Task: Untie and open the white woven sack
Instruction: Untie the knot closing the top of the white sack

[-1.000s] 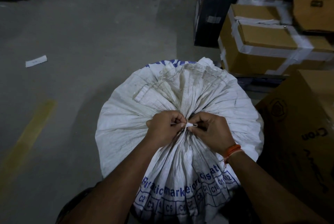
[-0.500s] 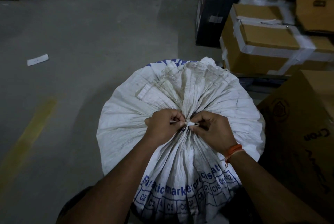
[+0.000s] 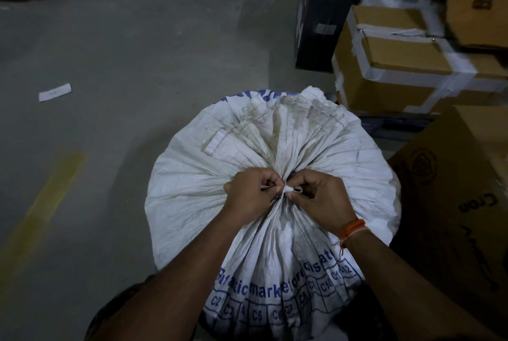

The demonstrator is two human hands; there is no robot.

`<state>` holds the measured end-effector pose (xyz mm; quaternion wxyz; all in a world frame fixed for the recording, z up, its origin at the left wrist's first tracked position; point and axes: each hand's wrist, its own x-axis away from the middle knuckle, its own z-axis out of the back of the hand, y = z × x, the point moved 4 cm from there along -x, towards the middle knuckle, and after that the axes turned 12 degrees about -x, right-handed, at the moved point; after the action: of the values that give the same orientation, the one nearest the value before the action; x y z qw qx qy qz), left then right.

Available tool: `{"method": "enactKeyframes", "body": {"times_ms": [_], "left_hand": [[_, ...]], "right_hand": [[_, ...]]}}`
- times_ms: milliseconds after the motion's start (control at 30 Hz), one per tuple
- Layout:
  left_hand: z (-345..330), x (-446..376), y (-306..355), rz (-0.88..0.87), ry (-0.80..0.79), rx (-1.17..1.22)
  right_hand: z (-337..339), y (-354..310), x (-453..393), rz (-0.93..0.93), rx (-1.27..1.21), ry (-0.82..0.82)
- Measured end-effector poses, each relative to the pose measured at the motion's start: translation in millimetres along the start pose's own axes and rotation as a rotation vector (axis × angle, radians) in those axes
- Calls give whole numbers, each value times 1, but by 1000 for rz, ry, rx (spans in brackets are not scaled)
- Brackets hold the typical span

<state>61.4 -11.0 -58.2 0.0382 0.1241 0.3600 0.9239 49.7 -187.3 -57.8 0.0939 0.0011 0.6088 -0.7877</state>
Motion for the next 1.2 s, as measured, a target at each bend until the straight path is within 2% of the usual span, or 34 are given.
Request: {"method": "enactKeyframes", "body": {"times_ms": [200, 1200], "left_hand": [[7, -1, -4, 10, -17, -63], [8, -4, -5, 36, -11, -49]], "right_hand": [[0, 1, -1, -9, 16, 11], [-5, -8, 0, 34, 6, 19]]}}
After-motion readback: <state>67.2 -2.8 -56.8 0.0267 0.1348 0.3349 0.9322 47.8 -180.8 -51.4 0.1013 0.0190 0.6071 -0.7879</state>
